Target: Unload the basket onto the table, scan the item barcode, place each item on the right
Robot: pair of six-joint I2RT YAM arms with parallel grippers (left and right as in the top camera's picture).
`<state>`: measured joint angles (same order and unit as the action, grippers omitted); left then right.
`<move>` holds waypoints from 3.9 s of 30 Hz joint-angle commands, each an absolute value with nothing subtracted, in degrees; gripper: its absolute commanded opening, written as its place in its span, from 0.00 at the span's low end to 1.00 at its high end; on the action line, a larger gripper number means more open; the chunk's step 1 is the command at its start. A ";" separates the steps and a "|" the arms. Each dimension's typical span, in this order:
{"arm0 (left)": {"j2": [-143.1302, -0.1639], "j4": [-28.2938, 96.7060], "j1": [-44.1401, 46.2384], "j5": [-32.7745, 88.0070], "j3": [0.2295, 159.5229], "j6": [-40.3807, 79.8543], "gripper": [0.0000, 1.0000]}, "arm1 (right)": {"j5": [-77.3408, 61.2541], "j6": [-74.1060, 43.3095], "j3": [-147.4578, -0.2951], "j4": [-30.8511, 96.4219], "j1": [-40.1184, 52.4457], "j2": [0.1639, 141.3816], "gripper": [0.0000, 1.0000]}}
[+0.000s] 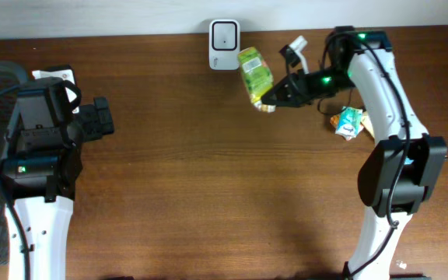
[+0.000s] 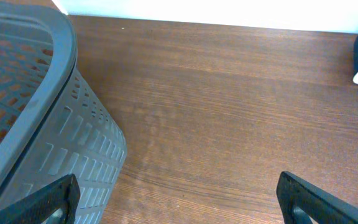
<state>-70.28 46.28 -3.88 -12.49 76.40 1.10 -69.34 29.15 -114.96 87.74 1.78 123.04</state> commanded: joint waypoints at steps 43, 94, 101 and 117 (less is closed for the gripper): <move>-69.89 46.19 -4.03 -12.91 77.01 0.64 0.99 | 48.88 41.76 -141.05 22.15 26.61 152.24 0.04; -69.89 46.19 -4.03 -12.91 77.01 0.64 0.99 | -10.31 -8.25 -99.04 61.41 -7.51 117.36 0.91; -69.89 46.19 -4.03 -12.91 77.01 0.64 0.99 | -14.37 1.10 -101.10 75.20 3.77 81.06 0.99; -69.89 46.19 -4.03 -12.91 77.01 0.64 0.99 | -3.33 1.08 -88.14 61.08 5.56 62.06 0.99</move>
